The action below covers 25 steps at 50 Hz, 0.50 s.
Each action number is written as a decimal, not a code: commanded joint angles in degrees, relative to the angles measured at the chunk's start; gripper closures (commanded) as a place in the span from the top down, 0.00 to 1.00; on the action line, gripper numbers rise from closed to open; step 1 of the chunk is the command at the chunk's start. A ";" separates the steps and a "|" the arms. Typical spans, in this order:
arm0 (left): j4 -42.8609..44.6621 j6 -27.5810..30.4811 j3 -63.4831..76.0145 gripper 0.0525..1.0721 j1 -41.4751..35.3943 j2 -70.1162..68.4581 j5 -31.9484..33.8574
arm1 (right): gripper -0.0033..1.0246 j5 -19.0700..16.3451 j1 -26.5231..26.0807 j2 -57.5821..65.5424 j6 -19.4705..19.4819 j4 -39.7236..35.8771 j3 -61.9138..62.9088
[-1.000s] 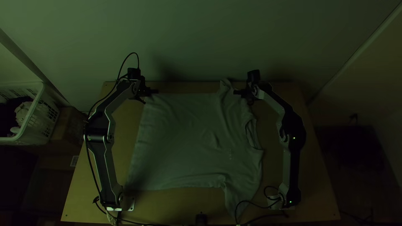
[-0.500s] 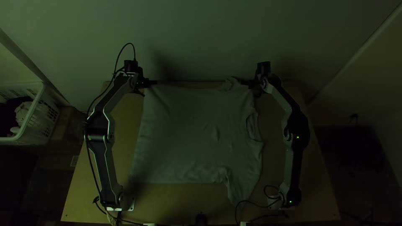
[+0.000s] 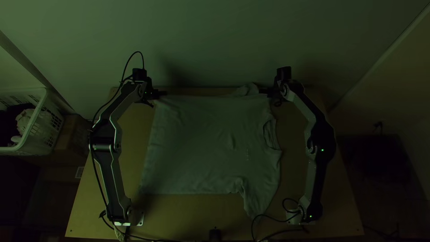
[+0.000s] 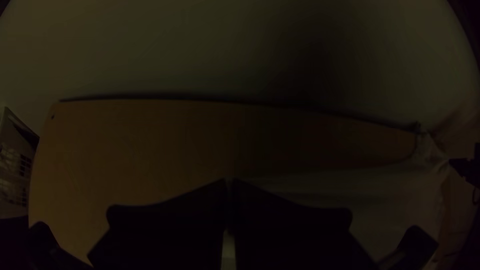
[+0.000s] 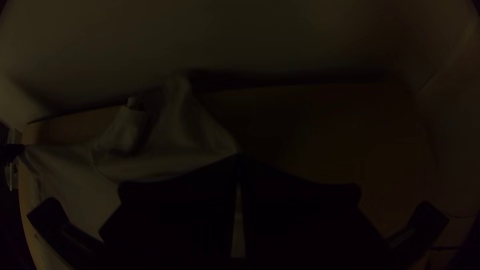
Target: Fold the t-shirt
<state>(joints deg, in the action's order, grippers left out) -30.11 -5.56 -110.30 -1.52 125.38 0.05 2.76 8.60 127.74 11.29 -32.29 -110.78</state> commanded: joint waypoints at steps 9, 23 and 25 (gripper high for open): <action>2.42 0.64 8.26 0.03 1.08 -6.82 0.65 | 0.03 0.93 -0.16 -8.48 -2.06 -0.84 6.90; 4.18 0.73 16.79 0.03 1.08 -14.64 1.00 | 0.03 0.93 0.10 -16.21 -2.85 -0.84 15.68; 4.36 0.90 18.10 0.03 1.08 -15.78 1.00 | 0.03 1.01 0.10 -17.26 -3.03 -0.84 16.91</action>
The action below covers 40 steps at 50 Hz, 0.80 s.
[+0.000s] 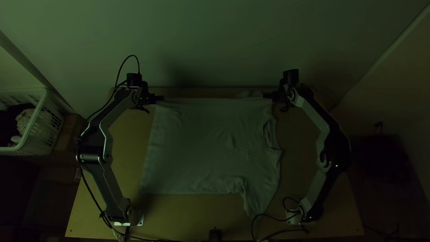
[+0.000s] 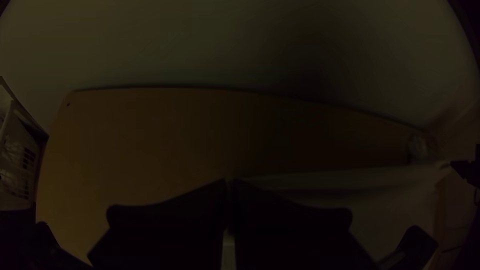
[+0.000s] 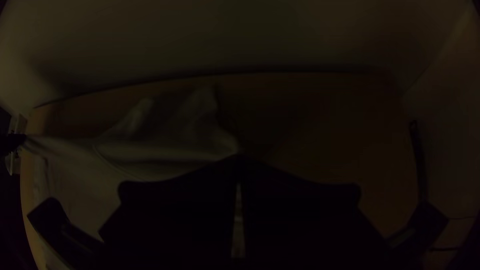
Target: Fold the t-shirt
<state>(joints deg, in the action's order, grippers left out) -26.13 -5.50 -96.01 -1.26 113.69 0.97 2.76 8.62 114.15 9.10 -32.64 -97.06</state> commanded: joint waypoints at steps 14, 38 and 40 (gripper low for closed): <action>3.01 1.45 13.83 0.03 1.26 -11.91 0.08 | 0.03 1.54 1.57 -10.70 -0.84 -0.49 12.42; 5.12 1.37 26.49 0.03 0.47 -20.61 0.08 | 0.03 3.30 4.12 -22.39 -0.58 0.12 28.24; 5.65 1.28 27.63 0.03 0.38 -21.32 0.08 | 0.03 3.39 4.65 -23.44 -0.67 0.30 29.82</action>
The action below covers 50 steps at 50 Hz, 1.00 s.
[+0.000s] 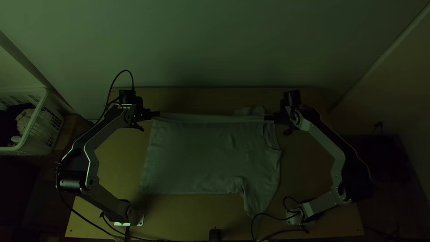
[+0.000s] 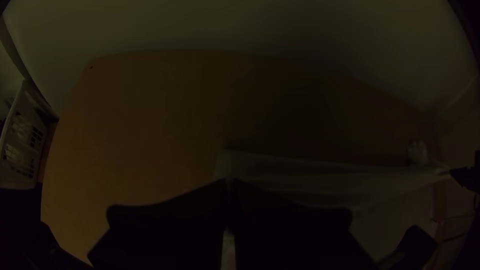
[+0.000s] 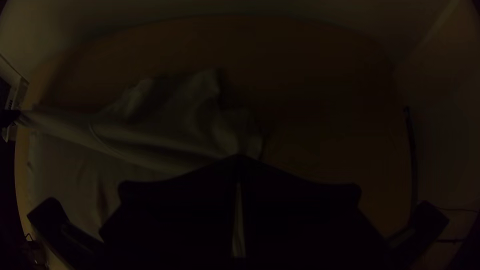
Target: Fold the t-shirt
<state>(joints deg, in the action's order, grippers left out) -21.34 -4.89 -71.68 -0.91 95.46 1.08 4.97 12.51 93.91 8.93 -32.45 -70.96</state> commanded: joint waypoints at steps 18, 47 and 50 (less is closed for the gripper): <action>5.87 -2.06 12.27 0.03 -1.03 -5.72 -0.12 | 0.03 1.88 2.34 -6.98 -0.14 1.16 12.51; 10.18 -1.62 18.07 0.70 -0.94 -7.57 -0.12 | 0.72 2.15 2.96 -7.42 1.00 -0.60 16.99; 8.86 -1.62 17.80 0.83 -0.94 -8.80 -0.12 | 0.80 2.15 2.69 -9.01 1.00 -1.48 16.38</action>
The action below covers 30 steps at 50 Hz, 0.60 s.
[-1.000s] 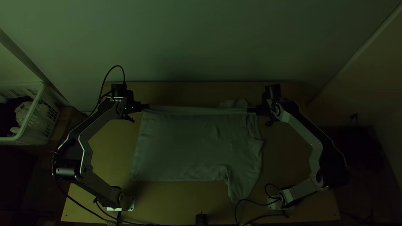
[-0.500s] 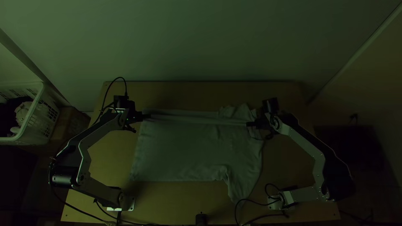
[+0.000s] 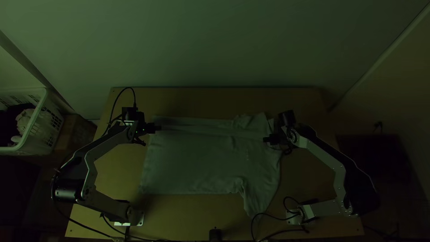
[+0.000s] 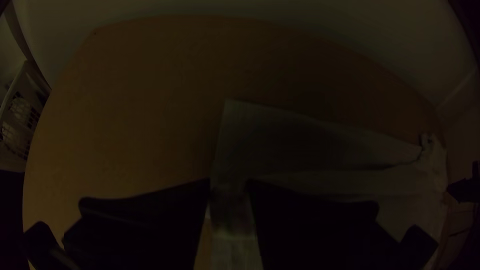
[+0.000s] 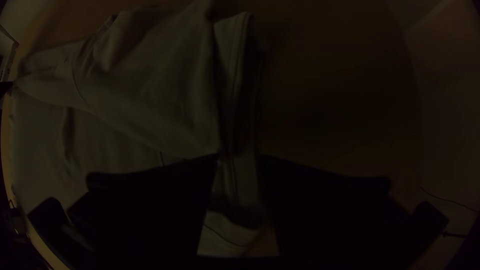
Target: Fold the t-shirt
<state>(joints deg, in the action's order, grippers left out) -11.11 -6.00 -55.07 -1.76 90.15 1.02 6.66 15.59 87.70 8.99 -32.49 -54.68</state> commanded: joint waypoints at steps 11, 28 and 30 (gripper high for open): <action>-7.69 0.55 -0.57 0.93 0.09 -9.11 -0.05 | 0.85 0.46 -1.53 -10.09 1.73 -2.67 -0.87; -19.74 7.41 0.84 0.93 -0.35 -20.36 -0.05 | 0.96 0.38 -4.78 -13.08 3.13 -13.65 -3.24; -21.23 7.67 1.02 0.93 -0.35 -21.86 -0.05 | 0.96 0.38 -4.96 -14.84 3.13 -13.65 -2.63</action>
<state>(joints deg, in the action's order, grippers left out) -29.19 -0.91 -55.11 -1.83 72.20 0.89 6.68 11.09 76.69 10.92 -45.21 -57.84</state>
